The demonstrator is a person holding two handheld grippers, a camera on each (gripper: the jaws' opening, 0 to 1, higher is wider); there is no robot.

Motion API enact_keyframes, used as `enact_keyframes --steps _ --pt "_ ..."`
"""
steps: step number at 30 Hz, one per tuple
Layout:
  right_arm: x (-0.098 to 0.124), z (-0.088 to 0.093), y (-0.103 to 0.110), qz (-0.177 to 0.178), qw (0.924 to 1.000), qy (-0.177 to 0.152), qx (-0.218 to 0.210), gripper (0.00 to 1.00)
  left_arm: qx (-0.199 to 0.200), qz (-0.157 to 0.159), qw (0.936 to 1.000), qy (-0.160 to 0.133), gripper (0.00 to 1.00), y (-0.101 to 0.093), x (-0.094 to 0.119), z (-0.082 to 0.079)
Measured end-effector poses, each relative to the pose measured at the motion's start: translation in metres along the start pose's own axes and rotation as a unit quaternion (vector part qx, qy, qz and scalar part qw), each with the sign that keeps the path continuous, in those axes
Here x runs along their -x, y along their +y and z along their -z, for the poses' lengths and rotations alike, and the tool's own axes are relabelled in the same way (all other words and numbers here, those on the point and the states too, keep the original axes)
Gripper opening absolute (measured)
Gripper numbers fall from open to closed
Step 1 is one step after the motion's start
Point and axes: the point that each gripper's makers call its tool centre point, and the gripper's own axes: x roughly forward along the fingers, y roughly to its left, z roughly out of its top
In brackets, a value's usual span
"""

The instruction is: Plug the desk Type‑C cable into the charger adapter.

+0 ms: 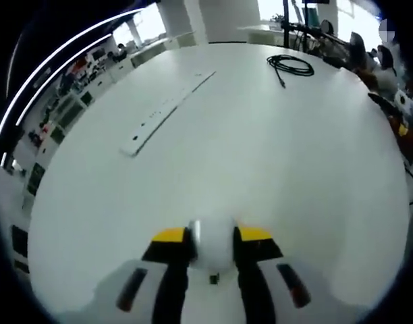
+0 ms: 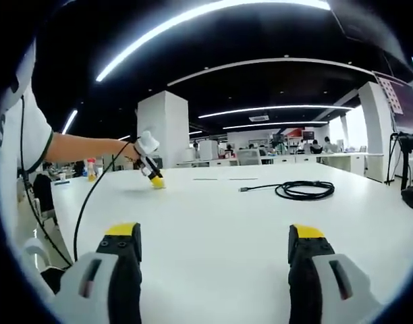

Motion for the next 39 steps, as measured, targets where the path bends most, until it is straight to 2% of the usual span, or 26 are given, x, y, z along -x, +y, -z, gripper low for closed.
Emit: enact_keyframes --steps 3,7,24,28,33,37,39 --pt "-0.001 -0.001 0.001 -0.001 1.0000 -0.003 0.002 0.91 -0.006 0.004 1.0000 0.003 0.25 -0.010 0.003 0.001" --pt "-0.001 -0.002 0.003 -0.004 1.0000 -0.004 0.003 0.91 -0.010 0.013 0.9999 -0.001 0.25 -0.012 0.004 0.001" --pt "-0.004 -0.005 0.015 -0.018 0.9998 -0.012 0.003 0.91 -0.044 0.022 0.9988 -0.002 0.25 -0.062 0.025 0.010" --pt "-0.004 -0.006 0.018 -0.020 0.9997 -0.013 0.005 0.91 -0.049 0.023 0.9985 -0.001 0.25 -0.066 0.027 0.012" --pt "-0.004 -0.009 0.020 -0.022 0.9996 -0.018 0.007 0.91 -0.069 0.023 0.9973 0.002 0.25 -0.059 0.027 0.015" --pt "-0.003 -0.014 0.023 -0.021 0.9993 -0.019 0.023 0.92 -0.081 0.025 0.9963 0.006 0.25 -0.071 0.032 0.018" --pt "-0.003 -0.019 0.024 -0.022 0.9988 -0.023 0.037 0.93 -0.081 0.028 0.9963 0.007 0.25 -0.084 0.035 0.018"
